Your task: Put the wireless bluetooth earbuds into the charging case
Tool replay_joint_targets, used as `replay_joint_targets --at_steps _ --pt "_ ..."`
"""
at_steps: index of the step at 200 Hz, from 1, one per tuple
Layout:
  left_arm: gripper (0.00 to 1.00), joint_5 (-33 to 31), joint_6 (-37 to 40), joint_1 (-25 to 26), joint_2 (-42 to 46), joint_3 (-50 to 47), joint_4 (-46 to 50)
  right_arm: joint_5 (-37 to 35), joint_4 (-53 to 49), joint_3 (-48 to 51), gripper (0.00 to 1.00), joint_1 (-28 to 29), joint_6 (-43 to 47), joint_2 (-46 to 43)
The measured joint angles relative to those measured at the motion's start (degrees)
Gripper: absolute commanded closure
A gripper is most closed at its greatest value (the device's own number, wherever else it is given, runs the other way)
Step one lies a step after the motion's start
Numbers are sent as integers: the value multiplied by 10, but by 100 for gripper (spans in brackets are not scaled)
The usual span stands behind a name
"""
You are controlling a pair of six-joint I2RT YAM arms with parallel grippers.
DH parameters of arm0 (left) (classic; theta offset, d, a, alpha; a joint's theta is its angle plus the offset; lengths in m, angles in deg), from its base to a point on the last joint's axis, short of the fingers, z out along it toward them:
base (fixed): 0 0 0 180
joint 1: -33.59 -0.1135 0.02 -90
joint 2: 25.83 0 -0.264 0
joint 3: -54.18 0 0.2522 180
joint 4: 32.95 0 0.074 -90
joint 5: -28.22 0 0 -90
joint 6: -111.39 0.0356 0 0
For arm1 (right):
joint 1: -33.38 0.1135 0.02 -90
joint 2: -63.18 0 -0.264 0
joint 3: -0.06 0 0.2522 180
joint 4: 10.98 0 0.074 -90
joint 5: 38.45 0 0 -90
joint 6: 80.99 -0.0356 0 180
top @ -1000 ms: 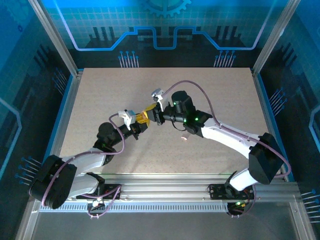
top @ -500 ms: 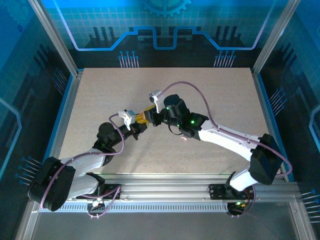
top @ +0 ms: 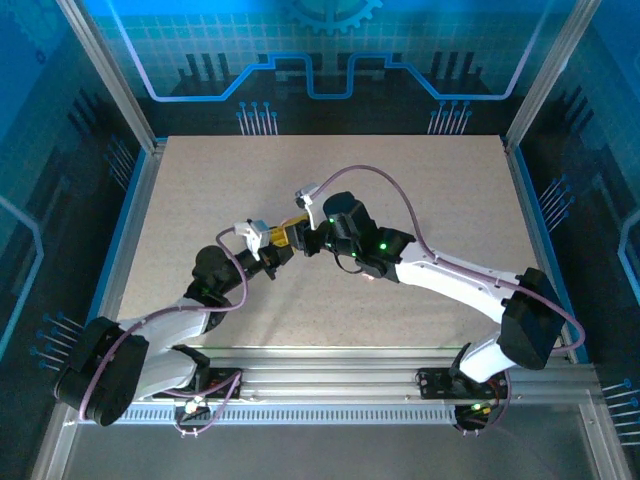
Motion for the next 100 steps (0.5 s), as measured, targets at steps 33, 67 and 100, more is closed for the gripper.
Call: replay_joint_targets --at_steps 33,67,100 --pt "80 2 2 0 0 0 0 -1 0 0 78 0 8 0" --pt "79 13 2 0 0 -1 -15 20 -1 0 78 -7 35 -11" --pt "80 33 27 1 0 -5 -45 57 10 20 78 -19 63 -50"
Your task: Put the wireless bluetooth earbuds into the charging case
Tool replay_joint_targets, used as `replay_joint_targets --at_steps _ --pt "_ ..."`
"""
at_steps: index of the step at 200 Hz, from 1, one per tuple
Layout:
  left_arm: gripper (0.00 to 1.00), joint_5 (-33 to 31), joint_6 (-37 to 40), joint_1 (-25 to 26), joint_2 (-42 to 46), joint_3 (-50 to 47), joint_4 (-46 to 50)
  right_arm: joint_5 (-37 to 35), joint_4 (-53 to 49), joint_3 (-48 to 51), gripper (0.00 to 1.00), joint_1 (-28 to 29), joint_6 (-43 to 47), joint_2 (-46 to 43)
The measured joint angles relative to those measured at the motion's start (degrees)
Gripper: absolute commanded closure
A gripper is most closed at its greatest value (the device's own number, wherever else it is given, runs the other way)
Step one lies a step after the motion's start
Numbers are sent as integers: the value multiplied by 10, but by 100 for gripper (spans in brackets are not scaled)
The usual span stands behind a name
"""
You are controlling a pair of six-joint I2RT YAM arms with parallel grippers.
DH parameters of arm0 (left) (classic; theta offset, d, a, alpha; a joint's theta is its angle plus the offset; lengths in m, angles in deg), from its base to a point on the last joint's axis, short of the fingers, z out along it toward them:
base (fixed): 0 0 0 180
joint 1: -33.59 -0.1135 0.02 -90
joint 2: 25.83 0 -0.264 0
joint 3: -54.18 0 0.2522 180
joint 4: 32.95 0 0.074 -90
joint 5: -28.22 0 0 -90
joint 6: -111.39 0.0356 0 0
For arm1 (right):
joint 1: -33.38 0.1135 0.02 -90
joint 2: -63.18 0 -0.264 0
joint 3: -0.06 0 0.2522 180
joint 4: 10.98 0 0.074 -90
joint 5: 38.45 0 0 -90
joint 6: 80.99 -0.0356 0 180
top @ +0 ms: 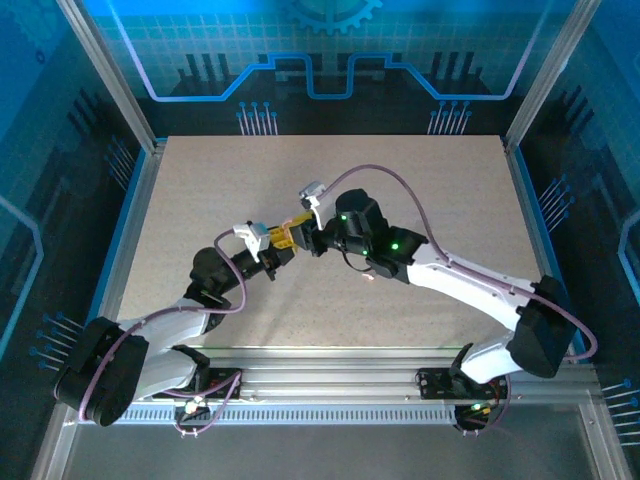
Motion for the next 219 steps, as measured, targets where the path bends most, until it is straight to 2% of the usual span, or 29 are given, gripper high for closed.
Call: replay_joint_targets --at_steps 44,100,219 --pt "80 15 61 0 -2 -7 -23 27 50 41 78 -12 20 -49" --pt "79 14 106 6 3 -8 -22 49 98 63 78 -12 39 -51" --pt "79 11 125 8 26 -8 -20 53 72 63 79 -9 73 -51"
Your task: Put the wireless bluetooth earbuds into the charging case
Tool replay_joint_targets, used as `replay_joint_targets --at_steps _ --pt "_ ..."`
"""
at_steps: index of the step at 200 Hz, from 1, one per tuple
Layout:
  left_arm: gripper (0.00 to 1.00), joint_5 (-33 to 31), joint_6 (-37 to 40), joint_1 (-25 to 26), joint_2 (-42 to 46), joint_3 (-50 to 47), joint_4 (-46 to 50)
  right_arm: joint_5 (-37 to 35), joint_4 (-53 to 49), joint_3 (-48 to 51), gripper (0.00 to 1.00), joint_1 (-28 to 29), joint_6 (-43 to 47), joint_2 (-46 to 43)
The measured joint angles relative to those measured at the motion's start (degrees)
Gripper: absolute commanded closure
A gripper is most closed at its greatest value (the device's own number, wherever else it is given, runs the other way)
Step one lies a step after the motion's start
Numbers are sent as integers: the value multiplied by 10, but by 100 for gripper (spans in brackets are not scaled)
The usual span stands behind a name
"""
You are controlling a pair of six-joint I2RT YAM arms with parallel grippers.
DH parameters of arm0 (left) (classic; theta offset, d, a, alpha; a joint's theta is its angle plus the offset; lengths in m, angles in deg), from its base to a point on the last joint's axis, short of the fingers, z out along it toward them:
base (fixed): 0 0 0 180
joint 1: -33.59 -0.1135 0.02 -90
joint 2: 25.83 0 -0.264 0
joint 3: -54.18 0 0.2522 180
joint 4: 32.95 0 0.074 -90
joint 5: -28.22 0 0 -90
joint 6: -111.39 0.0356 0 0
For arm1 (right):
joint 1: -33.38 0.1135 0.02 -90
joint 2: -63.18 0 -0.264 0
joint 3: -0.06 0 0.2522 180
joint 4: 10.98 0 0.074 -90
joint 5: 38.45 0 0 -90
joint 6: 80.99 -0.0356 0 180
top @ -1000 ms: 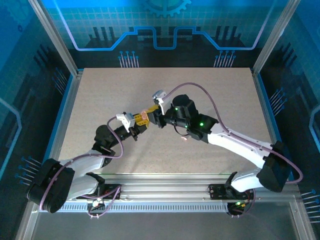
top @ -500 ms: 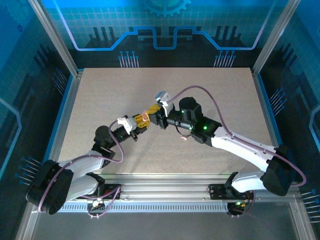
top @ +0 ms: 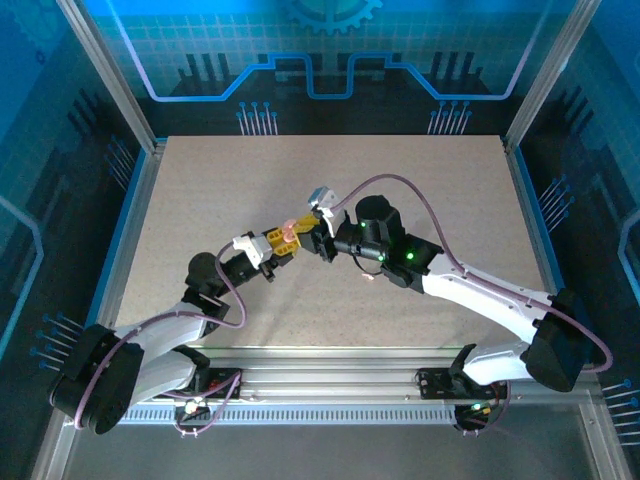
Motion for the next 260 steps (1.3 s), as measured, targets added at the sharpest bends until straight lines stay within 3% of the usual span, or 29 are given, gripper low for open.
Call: replay_joint_targets --at_steps 175,238,260 --pt "79 -3 19 4 13 0 31 -2 -23 -16 79 2 1 19" --pt "78 -19 26 4 19 0 55 -4 -35 -33 75 2 -19 40" --pt "78 -21 26 4 22 0 59 -3 -37 -35 68 2 -25 40"
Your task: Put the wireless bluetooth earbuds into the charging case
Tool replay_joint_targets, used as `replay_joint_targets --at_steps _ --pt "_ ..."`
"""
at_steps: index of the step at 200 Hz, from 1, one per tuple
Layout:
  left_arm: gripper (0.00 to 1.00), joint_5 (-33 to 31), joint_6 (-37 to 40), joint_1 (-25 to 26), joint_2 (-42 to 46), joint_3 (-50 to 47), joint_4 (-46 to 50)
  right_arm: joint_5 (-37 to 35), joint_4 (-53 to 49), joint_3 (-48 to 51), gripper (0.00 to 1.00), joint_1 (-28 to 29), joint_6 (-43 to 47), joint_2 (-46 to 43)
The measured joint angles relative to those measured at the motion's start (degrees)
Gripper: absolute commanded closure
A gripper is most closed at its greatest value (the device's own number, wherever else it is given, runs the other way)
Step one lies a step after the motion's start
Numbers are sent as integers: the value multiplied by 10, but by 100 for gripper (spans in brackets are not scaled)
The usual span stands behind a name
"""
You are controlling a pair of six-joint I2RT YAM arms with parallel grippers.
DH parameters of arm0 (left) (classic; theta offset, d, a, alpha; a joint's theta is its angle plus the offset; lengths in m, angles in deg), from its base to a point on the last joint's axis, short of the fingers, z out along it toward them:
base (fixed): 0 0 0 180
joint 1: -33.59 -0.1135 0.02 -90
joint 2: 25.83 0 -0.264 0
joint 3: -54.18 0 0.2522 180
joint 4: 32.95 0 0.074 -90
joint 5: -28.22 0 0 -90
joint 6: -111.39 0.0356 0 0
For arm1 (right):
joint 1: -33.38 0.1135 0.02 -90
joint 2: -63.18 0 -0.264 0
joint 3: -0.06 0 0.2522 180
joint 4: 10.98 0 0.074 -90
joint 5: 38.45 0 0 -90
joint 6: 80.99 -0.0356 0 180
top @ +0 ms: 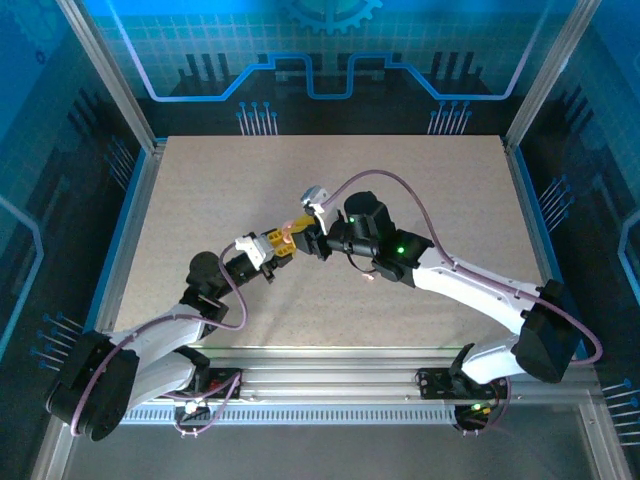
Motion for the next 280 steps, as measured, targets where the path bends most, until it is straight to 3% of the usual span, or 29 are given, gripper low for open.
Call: replay_joint_targets --at_steps 148,221,280 --pt "78 -3 -17 1 -1 0 -4 16 3 0 49 0 -30 -3" --pt "78 -7 -78 4 -75 0 -118 14 -2 -19 41 -10 -63 -3" --pt "78 -7 -104 5 -99 0 -163 12 -6 -28 41 -21 -81 -3"
